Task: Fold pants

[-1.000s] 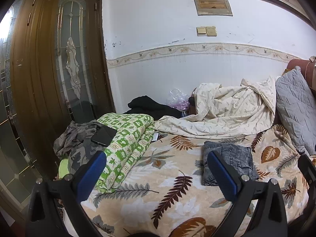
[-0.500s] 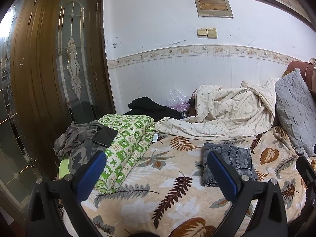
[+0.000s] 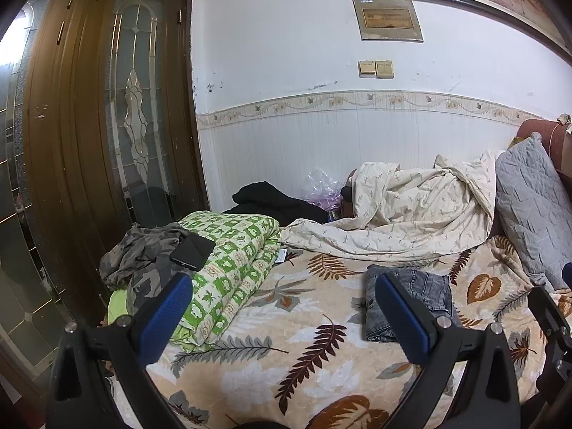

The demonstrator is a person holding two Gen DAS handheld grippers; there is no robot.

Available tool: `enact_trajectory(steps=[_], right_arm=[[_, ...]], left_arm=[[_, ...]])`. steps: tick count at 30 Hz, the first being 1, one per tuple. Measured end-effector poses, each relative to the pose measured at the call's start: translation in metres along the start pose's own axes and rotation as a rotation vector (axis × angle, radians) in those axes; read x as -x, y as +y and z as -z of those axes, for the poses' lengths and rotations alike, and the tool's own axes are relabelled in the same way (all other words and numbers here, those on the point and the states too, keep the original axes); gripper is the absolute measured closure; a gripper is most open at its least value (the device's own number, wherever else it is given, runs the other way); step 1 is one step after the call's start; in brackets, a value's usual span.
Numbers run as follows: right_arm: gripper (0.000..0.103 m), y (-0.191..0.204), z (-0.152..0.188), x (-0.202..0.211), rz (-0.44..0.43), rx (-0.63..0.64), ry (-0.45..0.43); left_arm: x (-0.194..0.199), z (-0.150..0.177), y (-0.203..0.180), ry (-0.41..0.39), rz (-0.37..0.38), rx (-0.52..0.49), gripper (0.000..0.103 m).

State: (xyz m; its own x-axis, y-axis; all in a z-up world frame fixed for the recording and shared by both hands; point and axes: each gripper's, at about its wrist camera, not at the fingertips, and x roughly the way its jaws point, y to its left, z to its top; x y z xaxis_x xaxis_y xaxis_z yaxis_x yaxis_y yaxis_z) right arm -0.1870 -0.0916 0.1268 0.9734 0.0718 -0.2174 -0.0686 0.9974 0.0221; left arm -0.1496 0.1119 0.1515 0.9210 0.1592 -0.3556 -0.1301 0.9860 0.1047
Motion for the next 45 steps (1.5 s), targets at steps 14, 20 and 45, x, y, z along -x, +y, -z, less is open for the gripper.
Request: enact_trajectory(steps=[14, 20, 45], right_arm=[[0.017, -0.001, -0.001, 0.002, 0.009, 0.002, 0.009], [0.017, -0.003, -0.003, 0.002, 0.008, 0.003, 0.01], [0.017, 0.002, -0.005, 0.003, 0.008, 0.014, 0.007]], left_arm=[[0.013, -0.001, 0.004, -0.022, 0.007, 0.018, 0.0], [0.015, -0.001, 0.005, -0.022, 0.008, 0.018, 0.0], [0.017, 0.0, 0.006, -0.024, 0.007, 0.023, 0.0]])
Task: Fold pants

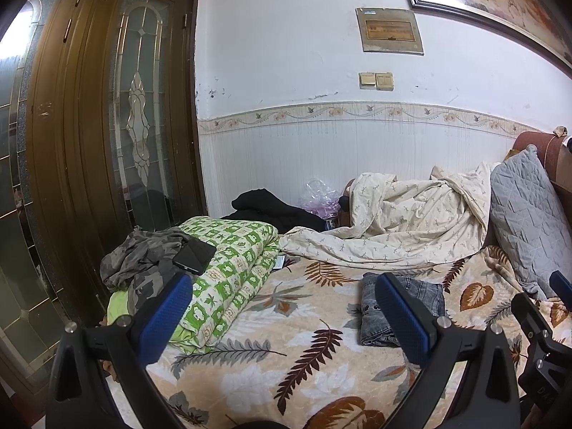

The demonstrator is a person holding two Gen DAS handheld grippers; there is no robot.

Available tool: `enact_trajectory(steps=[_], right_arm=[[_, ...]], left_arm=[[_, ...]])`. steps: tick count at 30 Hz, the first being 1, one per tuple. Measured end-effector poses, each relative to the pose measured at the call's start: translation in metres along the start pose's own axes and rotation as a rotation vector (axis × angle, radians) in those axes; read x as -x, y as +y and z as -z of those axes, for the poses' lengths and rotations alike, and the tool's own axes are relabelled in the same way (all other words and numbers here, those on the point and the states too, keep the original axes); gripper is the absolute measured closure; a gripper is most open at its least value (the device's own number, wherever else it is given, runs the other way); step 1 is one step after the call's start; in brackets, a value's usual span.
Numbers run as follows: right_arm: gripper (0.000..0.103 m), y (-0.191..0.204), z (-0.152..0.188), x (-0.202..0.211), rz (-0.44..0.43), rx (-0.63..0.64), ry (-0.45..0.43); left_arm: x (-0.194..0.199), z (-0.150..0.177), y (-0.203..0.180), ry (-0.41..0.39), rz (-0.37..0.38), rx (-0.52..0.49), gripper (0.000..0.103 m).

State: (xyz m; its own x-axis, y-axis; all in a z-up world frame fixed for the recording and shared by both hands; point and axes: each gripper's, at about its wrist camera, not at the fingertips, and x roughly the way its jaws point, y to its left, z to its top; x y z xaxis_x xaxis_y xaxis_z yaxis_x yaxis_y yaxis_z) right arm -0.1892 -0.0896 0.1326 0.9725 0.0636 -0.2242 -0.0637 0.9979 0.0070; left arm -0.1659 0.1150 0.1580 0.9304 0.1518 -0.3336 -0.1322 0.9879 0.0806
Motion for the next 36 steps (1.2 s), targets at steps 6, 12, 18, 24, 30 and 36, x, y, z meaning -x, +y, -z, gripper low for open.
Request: enact_trajectory(steps=[6, 12, 18, 24, 30, 36], right_arm=[[0.017, 0.0004, 0.0003, -0.0002, 0.002, 0.002, -0.002], [0.017, -0.0004, -0.0005, -0.0012, 0.003, -0.001, -0.003], [0.017, 0.0009, -0.0006, -0.0011, 0.006, 0.003, -0.004], [0.017, 0.001, -0.0005, -0.0012, 0.005, 0.003, -0.003], [0.017, 0.0016, -0.0006, -0.0012, 0.007, 0.003, -0.003], [0.017, 0.0019, 0.0001, -0.0017, 0.007, 0.004, -0.001]], left_arm=[[0.0037, -0.0012, -0.0008, -0.003, -0.003, -0.001, 0.0], [0.0043, -0.0029, -0.0017, -0.004, 0.001, -0.001, 0.0], [0.006, -0.0036, -0.0027, -0.004, 0.0, 0.0, 0.0], [0.007, -0.0031, -0.0033, -0.005, -0.001, -0.001, 0.0], [0.0084, -0.004, -0.0044, -0.004, 0.0, 0.001, 0.0], [0.0091, -0.0064, -0.0049, -0.001, 0.001, 0.005, 0.0]])
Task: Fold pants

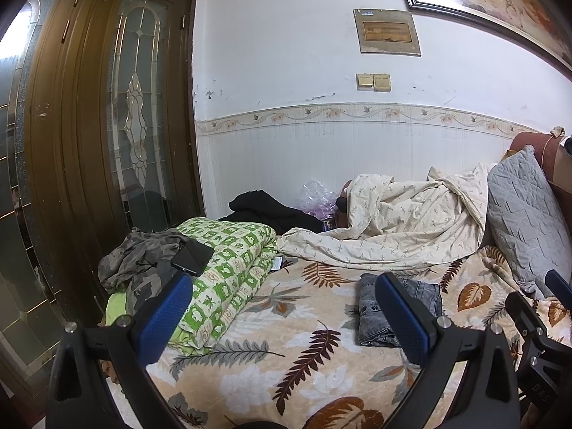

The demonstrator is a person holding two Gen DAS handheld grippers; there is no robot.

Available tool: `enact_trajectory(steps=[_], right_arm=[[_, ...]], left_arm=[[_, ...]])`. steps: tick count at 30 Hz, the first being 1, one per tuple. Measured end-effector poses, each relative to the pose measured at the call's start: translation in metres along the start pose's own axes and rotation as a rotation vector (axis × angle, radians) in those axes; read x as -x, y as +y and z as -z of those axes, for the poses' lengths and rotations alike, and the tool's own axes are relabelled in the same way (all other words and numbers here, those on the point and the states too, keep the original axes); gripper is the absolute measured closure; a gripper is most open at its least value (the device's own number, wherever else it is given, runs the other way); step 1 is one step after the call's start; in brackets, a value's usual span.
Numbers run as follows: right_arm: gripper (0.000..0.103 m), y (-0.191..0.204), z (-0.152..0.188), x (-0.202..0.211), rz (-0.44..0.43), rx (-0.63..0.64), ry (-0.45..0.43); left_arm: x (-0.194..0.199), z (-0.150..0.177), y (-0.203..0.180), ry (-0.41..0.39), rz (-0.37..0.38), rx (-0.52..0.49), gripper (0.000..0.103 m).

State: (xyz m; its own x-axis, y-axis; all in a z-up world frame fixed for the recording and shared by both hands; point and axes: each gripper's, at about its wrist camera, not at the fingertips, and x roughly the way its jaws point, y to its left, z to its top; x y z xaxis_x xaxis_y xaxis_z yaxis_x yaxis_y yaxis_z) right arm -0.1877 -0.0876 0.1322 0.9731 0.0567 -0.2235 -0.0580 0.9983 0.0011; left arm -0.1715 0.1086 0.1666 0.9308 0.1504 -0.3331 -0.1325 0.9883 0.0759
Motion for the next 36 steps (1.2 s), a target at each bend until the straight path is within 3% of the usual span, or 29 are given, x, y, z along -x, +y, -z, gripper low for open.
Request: enact_trajectory(steps=[36], right_arm=[[0.017, -0.003, 0.01, -0.008, 0.006, 0.001, 0.03]], left_arm=[[-0.012, 0.018, 0.001, 0.034, -0.007, 0.014, 0.0]])
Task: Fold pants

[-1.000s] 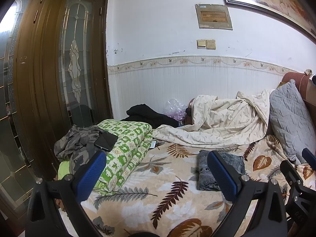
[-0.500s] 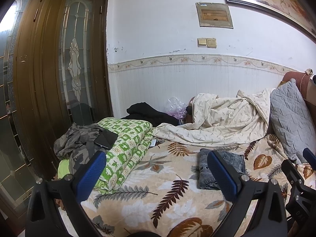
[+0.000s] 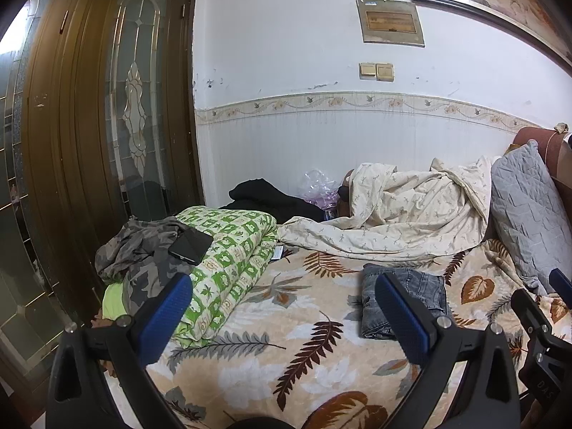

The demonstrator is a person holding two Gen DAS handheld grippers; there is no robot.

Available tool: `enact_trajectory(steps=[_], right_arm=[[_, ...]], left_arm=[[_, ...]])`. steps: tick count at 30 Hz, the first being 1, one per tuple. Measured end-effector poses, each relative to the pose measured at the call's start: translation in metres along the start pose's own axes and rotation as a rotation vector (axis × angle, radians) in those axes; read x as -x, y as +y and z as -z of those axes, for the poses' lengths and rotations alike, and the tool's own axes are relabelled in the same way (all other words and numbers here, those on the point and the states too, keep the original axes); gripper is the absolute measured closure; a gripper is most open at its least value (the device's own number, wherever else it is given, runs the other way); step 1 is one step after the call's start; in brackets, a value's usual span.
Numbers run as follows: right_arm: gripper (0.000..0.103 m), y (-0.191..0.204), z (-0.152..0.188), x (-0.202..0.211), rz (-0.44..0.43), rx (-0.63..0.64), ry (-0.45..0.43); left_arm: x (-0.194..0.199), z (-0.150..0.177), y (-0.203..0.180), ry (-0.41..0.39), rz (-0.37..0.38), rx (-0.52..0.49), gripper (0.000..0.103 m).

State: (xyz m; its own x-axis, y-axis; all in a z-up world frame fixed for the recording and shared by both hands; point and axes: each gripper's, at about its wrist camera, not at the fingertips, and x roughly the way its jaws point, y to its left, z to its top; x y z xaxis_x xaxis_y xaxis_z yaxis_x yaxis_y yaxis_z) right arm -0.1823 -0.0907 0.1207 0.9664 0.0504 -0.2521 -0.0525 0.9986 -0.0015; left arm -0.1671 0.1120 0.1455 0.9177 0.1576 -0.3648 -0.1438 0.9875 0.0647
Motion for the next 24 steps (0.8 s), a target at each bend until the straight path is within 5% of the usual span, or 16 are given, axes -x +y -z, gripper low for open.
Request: enact_trajectory(steps=[17, 24], right_arm=[[0.017, 0.002, 0.0, -0.004, 0.002, -0.002, 0.011], [0.017, 0.012, -0.017, 0.007, -0.022, -0.011, -0.002]], left_arm=[[-0.003, 0.004, 0.002, 0.009, -0.004, 0.002, 0.0], [0.034, -0.002, 0.024, -0.043, -0.036, 0.034, 0.0]])
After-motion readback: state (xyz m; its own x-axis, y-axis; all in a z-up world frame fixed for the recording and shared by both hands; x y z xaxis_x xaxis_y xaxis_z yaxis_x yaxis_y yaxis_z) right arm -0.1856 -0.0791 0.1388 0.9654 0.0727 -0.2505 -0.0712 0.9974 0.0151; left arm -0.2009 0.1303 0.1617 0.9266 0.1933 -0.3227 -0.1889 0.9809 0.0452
